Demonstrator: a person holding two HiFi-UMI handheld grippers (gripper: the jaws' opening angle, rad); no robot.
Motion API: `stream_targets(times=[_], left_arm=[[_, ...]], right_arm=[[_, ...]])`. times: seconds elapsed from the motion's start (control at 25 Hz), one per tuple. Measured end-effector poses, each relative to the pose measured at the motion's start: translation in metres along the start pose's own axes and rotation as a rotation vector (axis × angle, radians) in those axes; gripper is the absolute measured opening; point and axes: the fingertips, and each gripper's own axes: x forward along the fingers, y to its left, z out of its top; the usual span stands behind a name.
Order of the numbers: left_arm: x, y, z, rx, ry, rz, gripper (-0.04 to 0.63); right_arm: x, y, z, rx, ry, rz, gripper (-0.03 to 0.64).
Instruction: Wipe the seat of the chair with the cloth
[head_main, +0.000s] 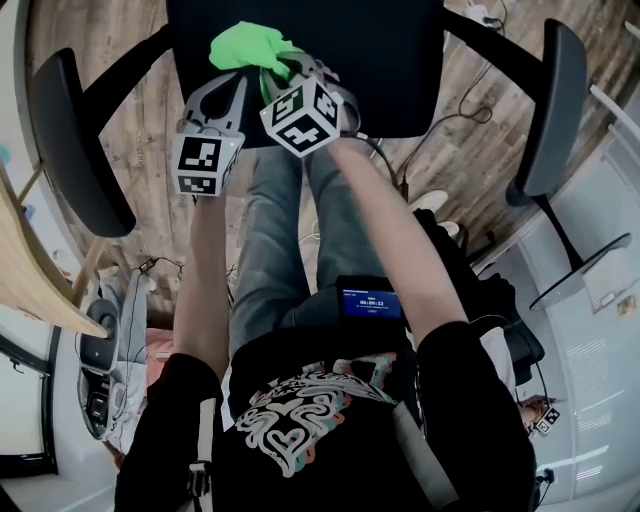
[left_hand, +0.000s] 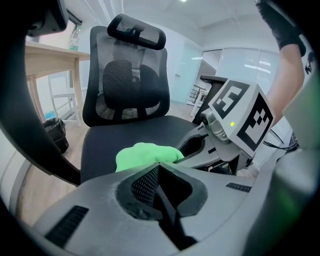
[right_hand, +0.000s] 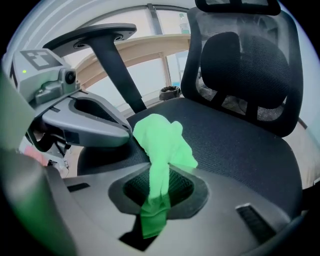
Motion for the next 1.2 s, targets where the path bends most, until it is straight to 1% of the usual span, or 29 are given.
stream_targets(times=[0.24, 0.52, 0.72, 0.96, 1.2], left_arm=[[0.004, -0.005, 0.000, 0.003, 0.002, -0.006, 0.002], [0.011, -0.013, 0.007, 0.009, -0.002, -0.019, 0.002], [0.020, -0.020, 0.009, 0.018, 0.006, -0.027, 0.002], [0.022, -0.019, 0.012, 0.007, 0.003, -0.032, 0.002], [0.039, -0.029, 0.019, 0.024, 0.008, -0.056, 0.002]], right_arm=[[-0.004, -0.007, -0.011, 0.001, 0.010, -0.021, 0.063], [-0.017, -0.031, -0.026, 0.016, 0.016, -0.063, 0.063], [-0.027, -0.048, -0.042, -0.020, 0.025, -0.088, 0.063], [-0.038, -0.060, -0.050, -0.002, 0.023, -0.119, 0.063], [-0.049, -0.080, -0.064, 0.018, 0.023, -0.153, 0.064]])
